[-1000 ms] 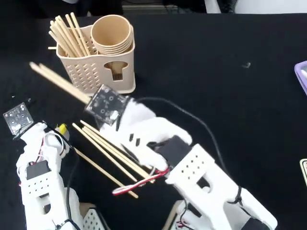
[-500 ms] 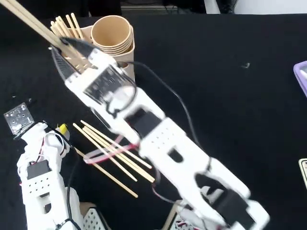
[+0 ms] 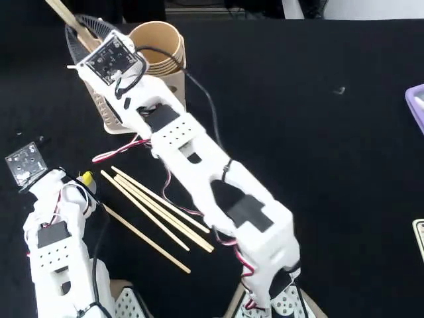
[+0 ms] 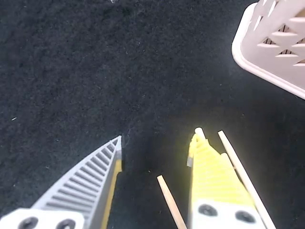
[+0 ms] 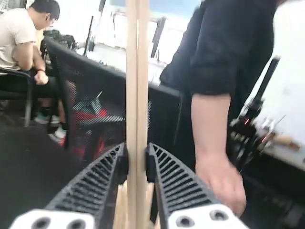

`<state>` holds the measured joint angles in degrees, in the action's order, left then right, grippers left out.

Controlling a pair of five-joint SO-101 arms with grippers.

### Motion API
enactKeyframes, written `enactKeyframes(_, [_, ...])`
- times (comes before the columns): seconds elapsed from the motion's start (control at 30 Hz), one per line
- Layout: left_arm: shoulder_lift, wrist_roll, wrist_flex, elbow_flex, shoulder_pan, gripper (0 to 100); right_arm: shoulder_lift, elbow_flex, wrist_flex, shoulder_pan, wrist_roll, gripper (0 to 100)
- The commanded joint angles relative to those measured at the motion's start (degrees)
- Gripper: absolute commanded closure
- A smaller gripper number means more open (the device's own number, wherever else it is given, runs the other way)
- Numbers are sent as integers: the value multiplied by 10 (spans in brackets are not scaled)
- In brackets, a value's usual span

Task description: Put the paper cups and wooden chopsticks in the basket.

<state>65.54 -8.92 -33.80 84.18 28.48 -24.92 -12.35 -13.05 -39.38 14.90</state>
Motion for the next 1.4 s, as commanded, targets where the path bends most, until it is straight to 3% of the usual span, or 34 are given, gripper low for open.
enactKeyframes(0.0, [9,1,11,-3,0,777,-5,-45,-14,17,-39,987])
enactKeyframes(0.2, [9,1,11,-3,0,777,-8,-44,-14,21,-4,987])
enactKeyframes(0.77, [9,1,11,-3,0,777,-10,-40,-13,45,-6,987])
enactKeyframes(1.0, [9,1,11,-3,0,777,-5,-29,40,46,-88,987])
enactKeyframes(1.37, [9,1,11,-3,0,777,-6,-22,43,43,-91,987])
